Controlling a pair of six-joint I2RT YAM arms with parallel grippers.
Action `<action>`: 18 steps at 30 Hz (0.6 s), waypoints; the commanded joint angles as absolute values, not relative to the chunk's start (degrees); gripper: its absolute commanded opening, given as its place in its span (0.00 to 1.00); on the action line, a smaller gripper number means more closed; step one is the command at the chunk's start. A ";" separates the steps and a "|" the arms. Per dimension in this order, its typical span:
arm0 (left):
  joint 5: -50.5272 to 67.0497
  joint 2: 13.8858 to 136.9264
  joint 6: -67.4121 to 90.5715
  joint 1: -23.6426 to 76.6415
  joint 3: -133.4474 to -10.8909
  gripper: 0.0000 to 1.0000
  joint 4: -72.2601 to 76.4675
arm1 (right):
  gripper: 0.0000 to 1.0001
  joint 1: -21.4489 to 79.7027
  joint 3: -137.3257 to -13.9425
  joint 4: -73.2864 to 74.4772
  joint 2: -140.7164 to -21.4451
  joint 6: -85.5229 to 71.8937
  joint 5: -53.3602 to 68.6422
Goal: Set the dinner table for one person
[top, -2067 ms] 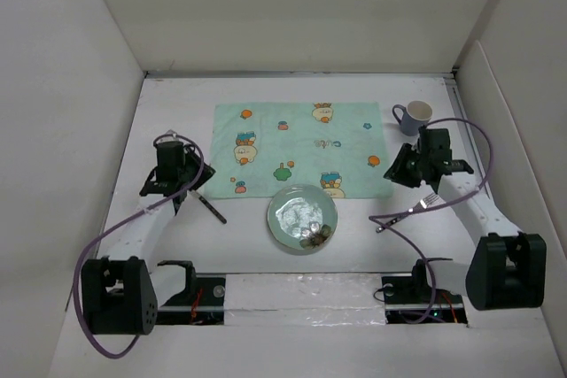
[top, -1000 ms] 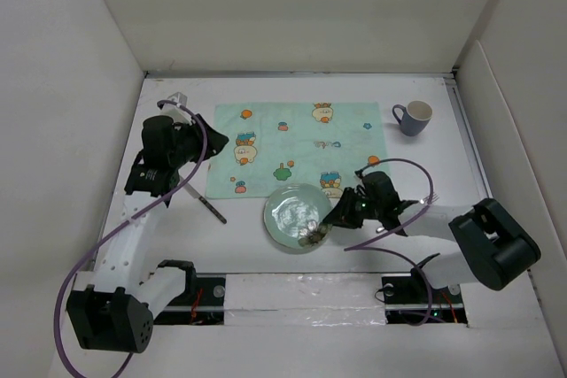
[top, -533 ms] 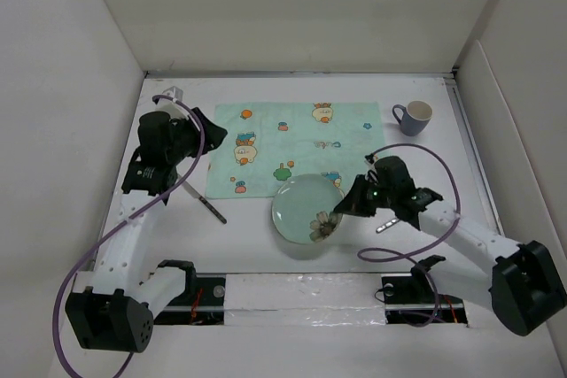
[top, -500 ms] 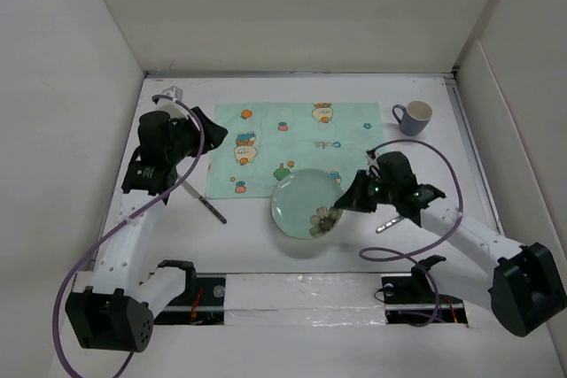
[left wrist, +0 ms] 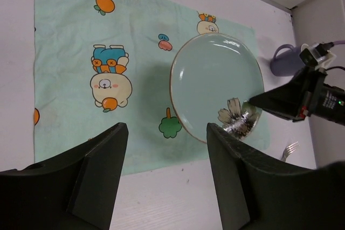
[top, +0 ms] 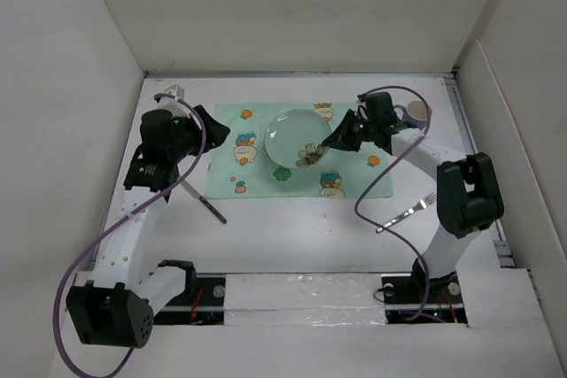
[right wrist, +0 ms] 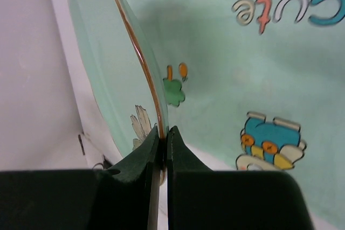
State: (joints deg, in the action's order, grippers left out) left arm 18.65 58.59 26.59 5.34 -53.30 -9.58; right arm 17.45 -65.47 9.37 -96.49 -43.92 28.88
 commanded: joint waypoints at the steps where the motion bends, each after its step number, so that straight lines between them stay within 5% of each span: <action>1: 19.25 56.87 26.02 5.71 -52.65 0.57 -6.86 | 0.00 16.44 -72.42 1.24 -99.64 -47.54 31.73; 14: 19.86 56.87 25.93 5.71 -49.48 0.57 -5.63 | 0.00 16.52 -70.14 -5.36 -110.56 -52.65 31.91; 18: 20.13 56.95 26.01 5.71 -49.04 0.57 -5.45 | 0.18 17.05 -69.26 -3.09 -112.49 -50.37 30.59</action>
State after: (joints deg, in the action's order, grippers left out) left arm 19.11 58.00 26.57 5.54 -49.50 -8.32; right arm 16.32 -68.49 2.70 -112.57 -50.37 28.32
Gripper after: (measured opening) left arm 0.571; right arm 0.142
